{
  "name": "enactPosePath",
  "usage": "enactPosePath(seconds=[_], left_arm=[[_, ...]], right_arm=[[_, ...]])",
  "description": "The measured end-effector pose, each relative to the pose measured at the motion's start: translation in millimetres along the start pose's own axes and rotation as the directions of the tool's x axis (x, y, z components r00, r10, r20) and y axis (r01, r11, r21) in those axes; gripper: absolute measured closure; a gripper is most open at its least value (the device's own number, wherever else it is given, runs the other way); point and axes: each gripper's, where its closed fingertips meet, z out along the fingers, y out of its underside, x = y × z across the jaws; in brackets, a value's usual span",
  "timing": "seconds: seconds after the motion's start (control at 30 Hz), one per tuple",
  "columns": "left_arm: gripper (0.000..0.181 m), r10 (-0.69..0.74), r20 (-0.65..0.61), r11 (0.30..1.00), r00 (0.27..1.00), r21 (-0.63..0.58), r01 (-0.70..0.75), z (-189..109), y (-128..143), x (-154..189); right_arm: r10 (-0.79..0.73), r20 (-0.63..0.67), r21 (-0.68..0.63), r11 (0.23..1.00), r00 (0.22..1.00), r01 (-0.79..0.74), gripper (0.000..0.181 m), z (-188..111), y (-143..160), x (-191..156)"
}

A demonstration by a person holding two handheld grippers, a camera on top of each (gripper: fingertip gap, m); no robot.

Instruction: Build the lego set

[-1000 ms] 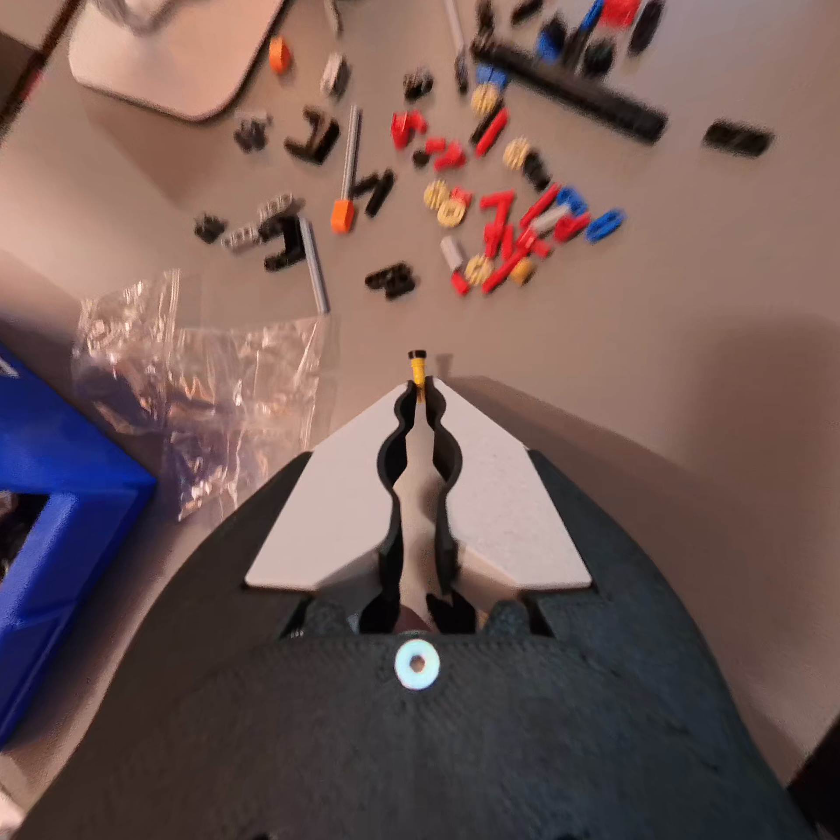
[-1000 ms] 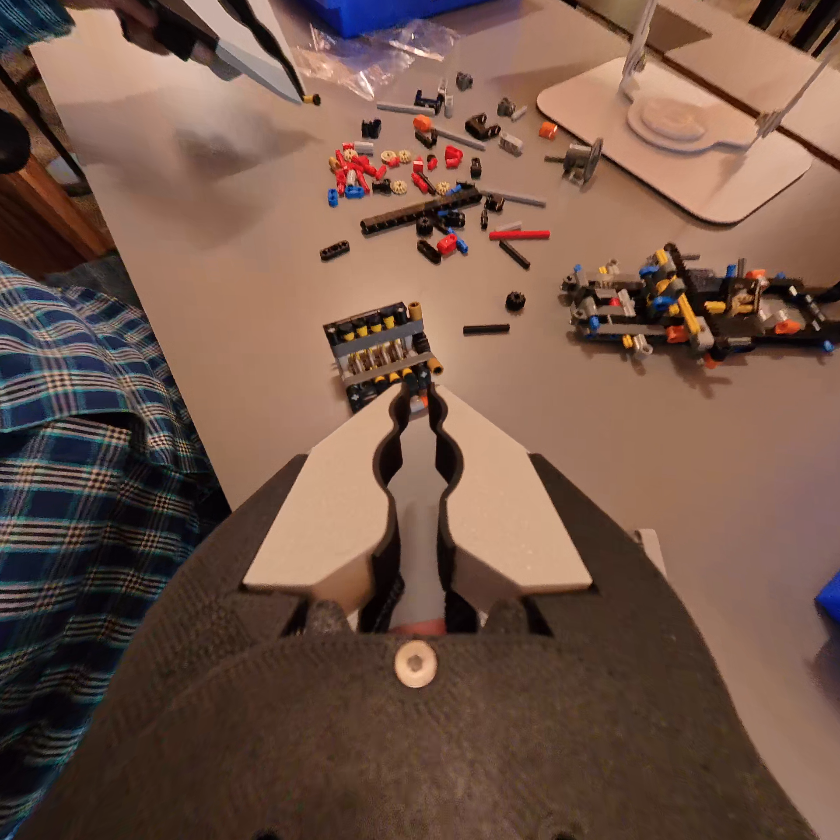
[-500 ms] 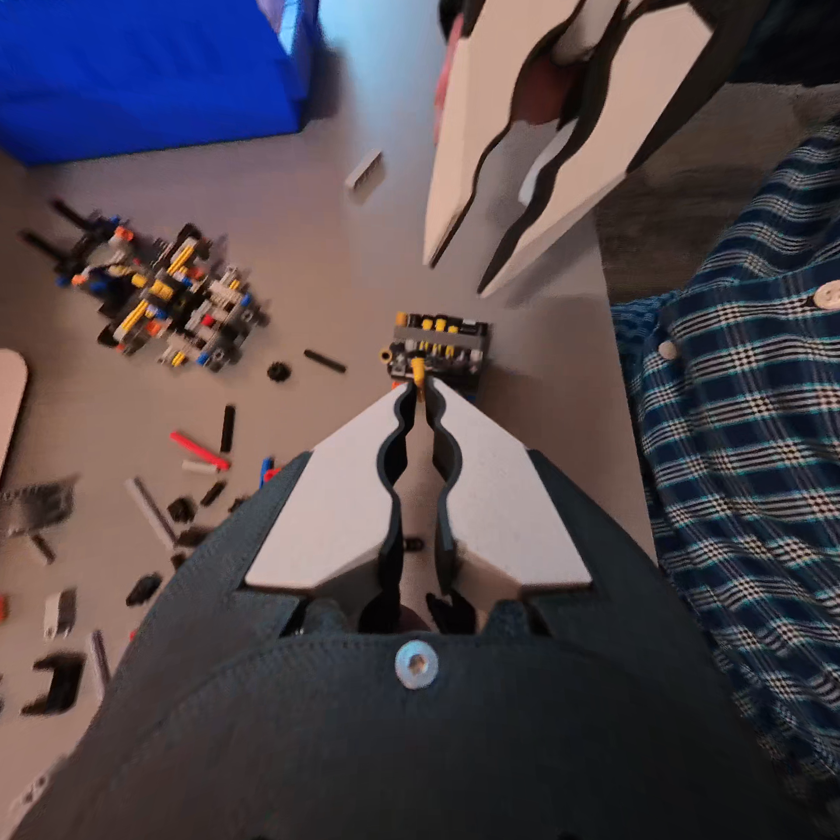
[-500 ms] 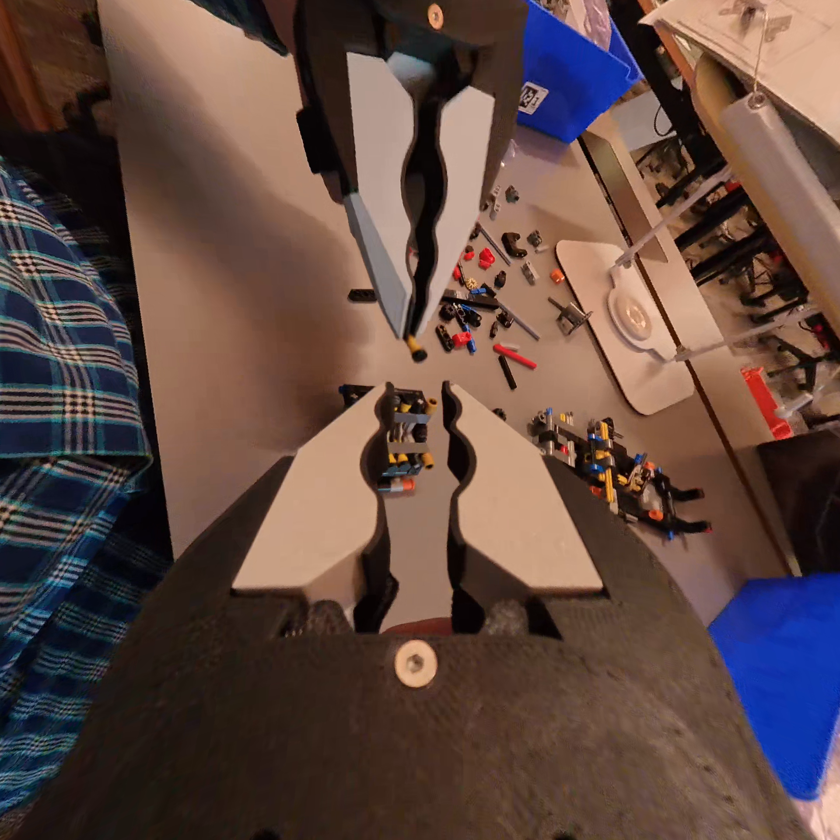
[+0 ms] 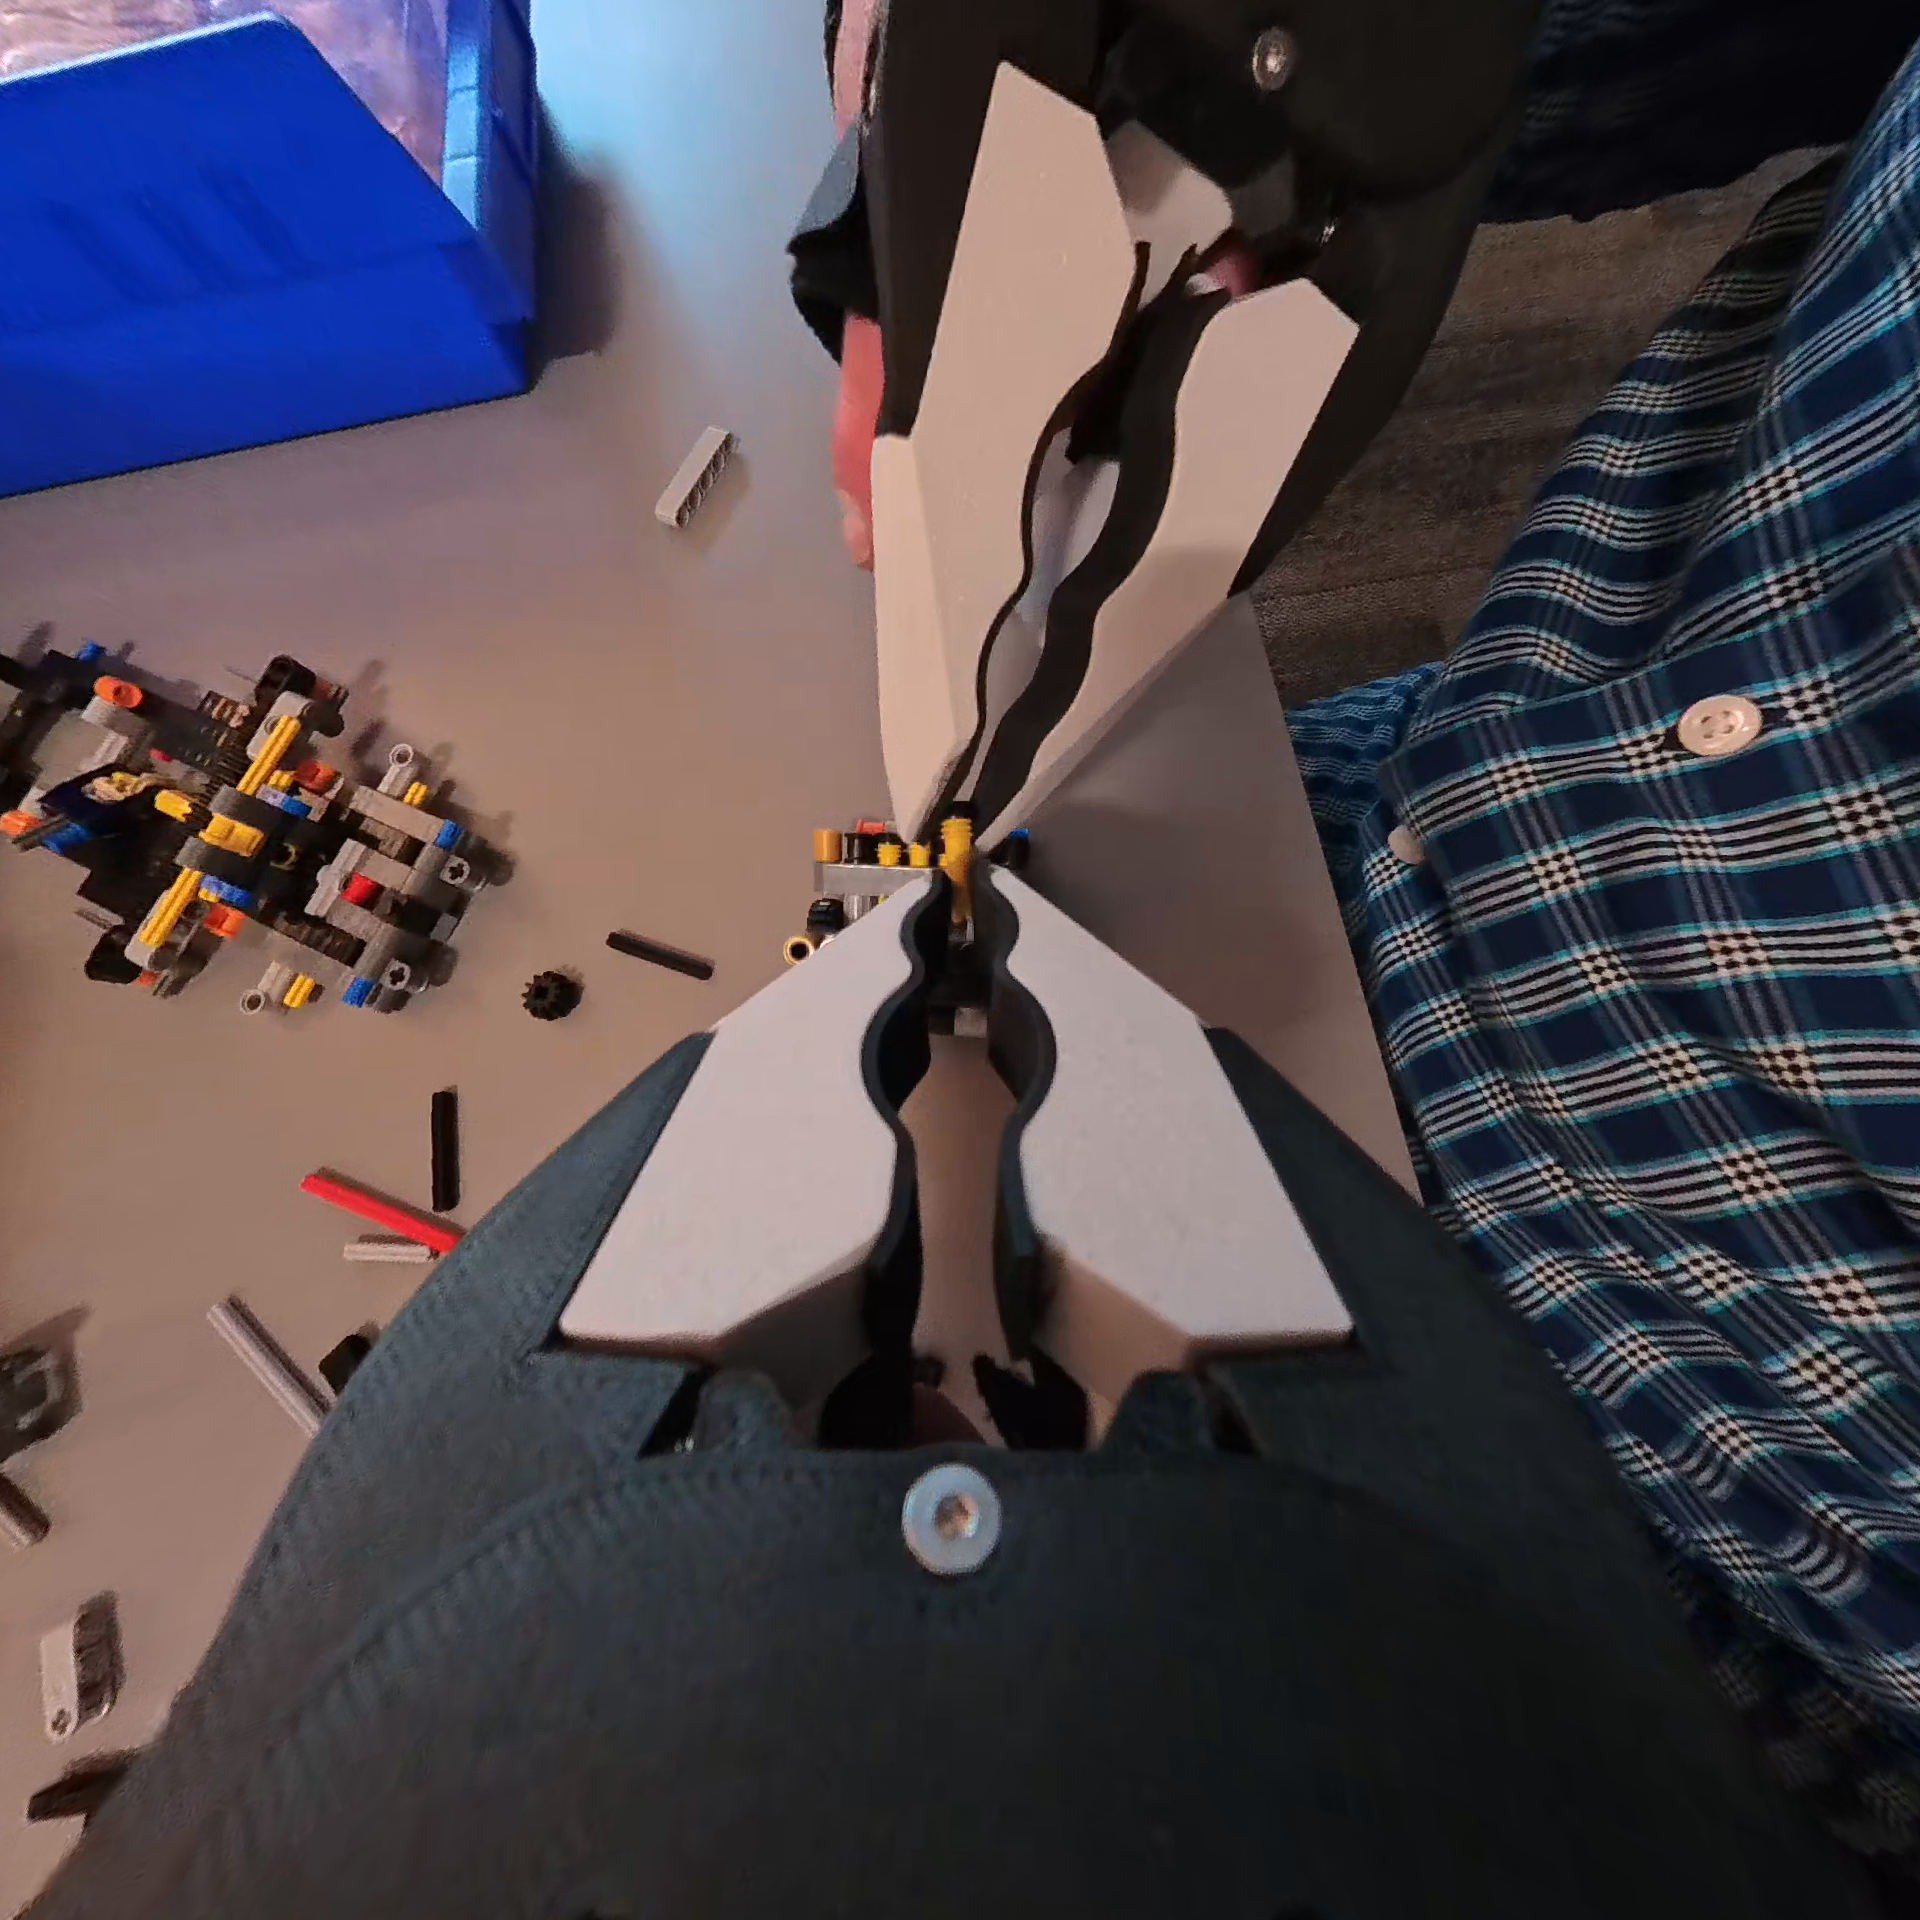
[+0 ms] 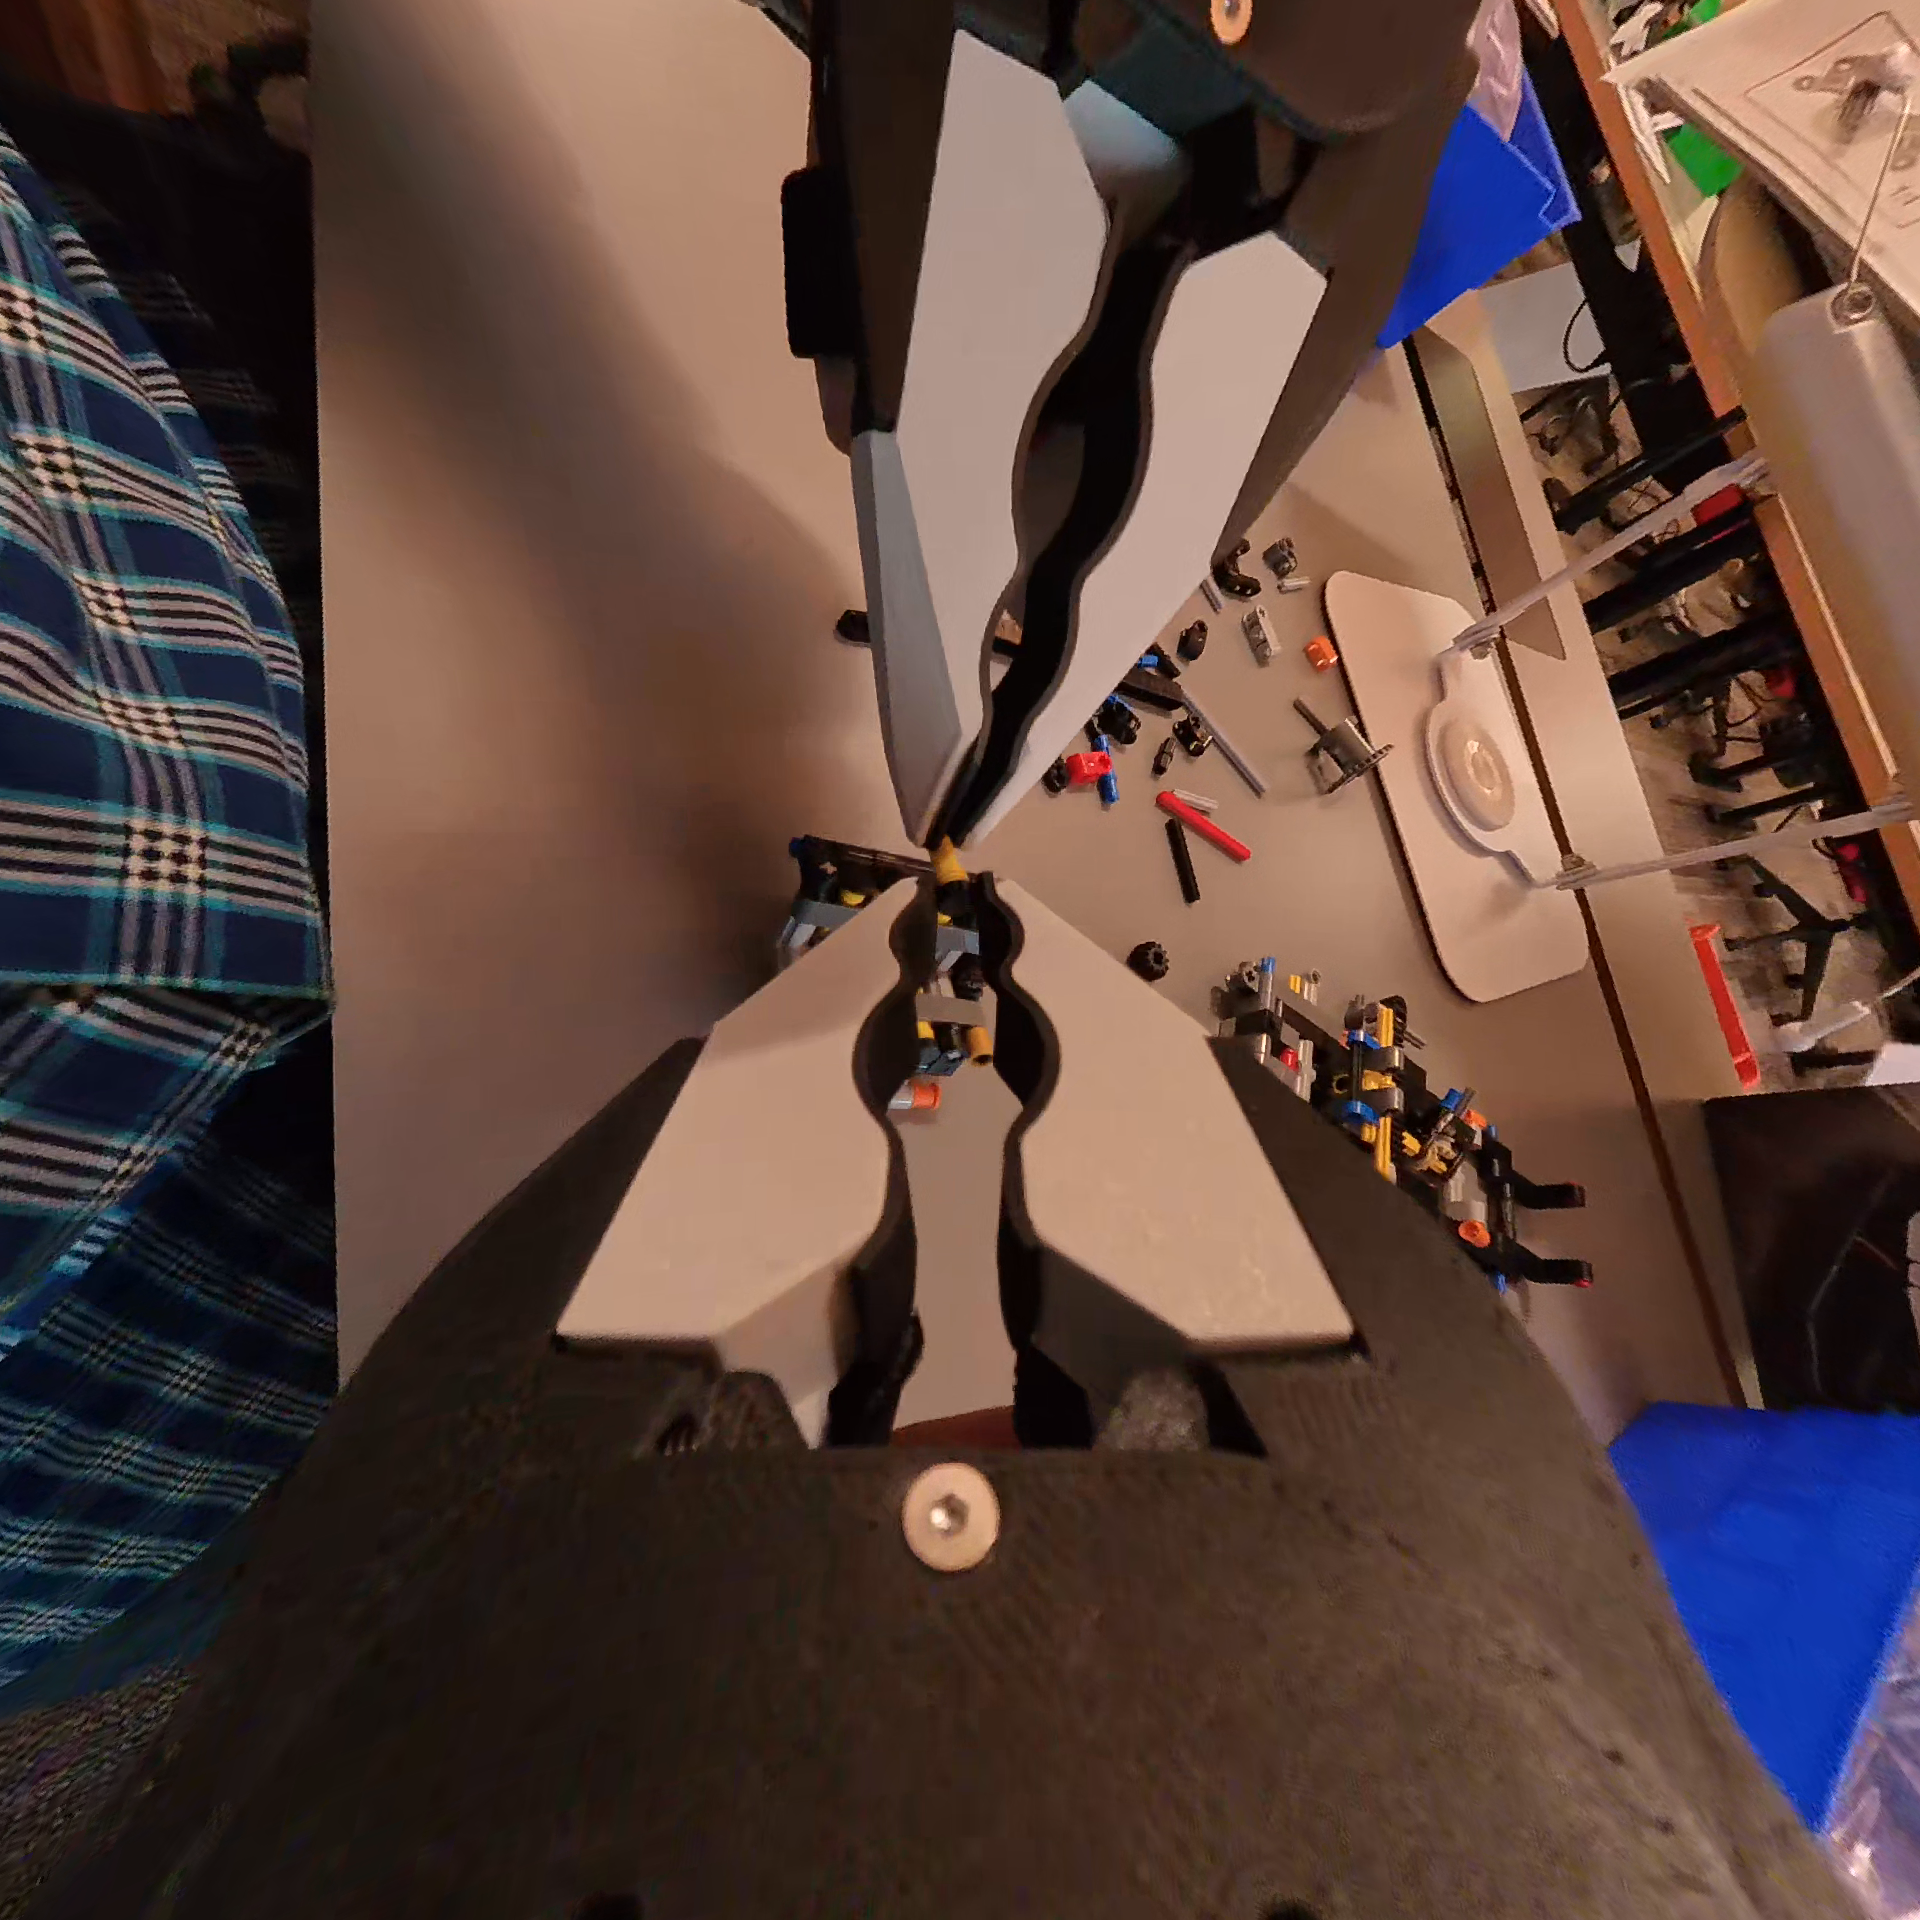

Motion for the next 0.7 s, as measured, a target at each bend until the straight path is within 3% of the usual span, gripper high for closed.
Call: enactPosePath(seconds=[0.1,0.2,0.37,0.53,0.7], left_arm=[[0.179,-0.022,-0.003,0.999,1.0,0.025,0.022,1,-3,-1],[0.147,-0.041,0.061,0.998,0.997,0.049,0.038,-7,-3,-12],[0.12,-0.081,0.054,0.997,0.995,0.024,0.08,-3,18,-13],[0.107,-0.012,0.098,0.998,0.995,-0.06,0.018,18,37,-15],[0.106,-0.022,0.075,0.998,0.997,-0.062,0.027,31,40,-13]], right_arm=[[0.039,0.006,0.005,0.999,0.999,-0.039,0.176,-3,1,1],[0.114,0.011,-0.002,0.993,0.993,-0.114,0.176,-9,11,0],[0.205,0.026,-0.04,0.978,0.978,-0.204,0.176,-14,33,-14],[0.274,0.026,-0.075,0.96,0.961,-0.271,0.176,-10,42,-23],[0.214,0.004,-0.109,0.971,0.977,-0.212,0.176,-3,49,-26]])
